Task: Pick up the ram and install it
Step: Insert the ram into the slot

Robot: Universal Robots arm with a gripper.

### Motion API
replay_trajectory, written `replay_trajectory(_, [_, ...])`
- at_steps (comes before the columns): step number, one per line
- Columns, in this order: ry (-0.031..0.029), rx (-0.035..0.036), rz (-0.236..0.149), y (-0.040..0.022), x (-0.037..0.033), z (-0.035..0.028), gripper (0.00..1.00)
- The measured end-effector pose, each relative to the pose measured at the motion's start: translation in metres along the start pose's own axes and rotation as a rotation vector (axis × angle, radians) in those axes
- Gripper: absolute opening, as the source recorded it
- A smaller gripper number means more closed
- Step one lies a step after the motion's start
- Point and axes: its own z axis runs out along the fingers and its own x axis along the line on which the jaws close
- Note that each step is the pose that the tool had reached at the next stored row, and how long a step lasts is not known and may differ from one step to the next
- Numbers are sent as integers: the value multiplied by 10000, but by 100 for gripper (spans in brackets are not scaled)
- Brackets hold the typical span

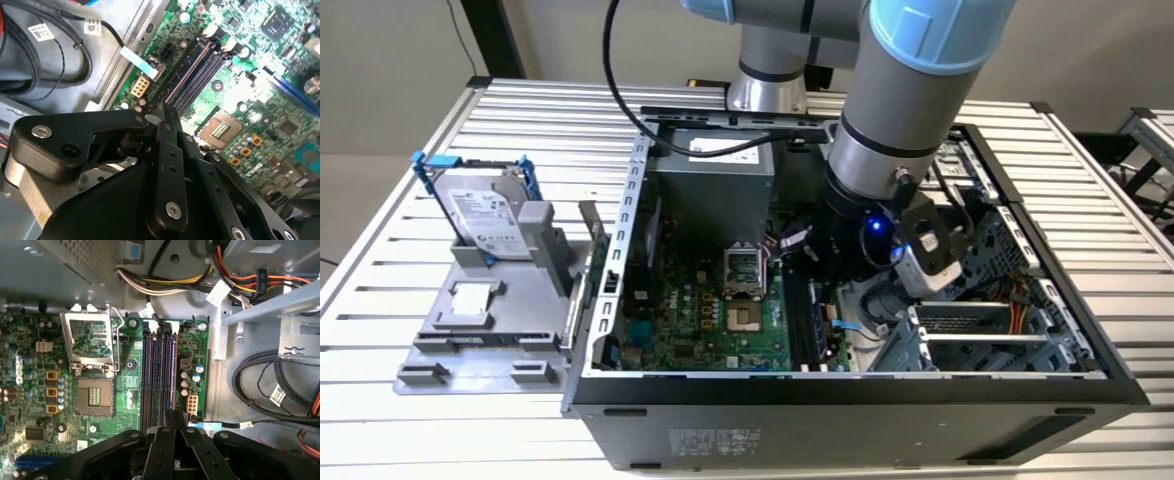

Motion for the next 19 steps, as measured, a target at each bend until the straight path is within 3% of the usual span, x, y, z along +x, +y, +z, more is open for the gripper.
replay_trajectory(10, [-11, 22, -1633, 1, 0, 0, 0])
replay_trajectory(19, [-28, -46, -2859, 1, 0, 0, 0])
